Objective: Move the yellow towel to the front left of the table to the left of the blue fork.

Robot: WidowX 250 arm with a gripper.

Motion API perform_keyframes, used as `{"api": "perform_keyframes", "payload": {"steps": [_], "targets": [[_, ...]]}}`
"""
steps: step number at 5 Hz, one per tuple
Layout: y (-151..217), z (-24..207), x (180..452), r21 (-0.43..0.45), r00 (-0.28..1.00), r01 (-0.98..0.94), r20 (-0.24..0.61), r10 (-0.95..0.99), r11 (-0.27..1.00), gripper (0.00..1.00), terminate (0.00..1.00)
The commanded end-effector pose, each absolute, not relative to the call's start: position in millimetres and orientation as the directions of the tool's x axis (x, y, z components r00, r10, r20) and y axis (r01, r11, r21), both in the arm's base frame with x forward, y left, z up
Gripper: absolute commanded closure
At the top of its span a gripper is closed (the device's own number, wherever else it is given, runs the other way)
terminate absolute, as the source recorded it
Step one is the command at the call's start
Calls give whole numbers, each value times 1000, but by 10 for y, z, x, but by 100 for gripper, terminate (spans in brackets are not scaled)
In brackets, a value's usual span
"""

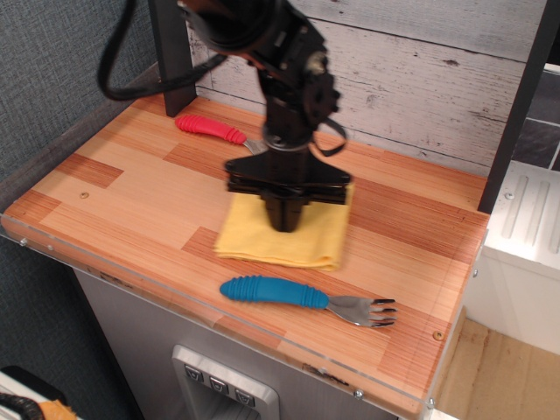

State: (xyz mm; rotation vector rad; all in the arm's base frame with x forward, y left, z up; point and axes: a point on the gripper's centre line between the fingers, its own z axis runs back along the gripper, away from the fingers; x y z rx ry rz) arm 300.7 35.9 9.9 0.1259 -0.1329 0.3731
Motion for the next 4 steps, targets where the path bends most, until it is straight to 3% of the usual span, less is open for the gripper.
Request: {"api": "perform_keyframes", "payload": {"steps": [1,3,4], "targets": [[868,264,2676,80,927,-363,128,351,928,100,0],[1198,233,2509,116,869,-486,167,465,866,100,0],[1351,206,2507,147,873,-484,147,465,863,100,0]]}}
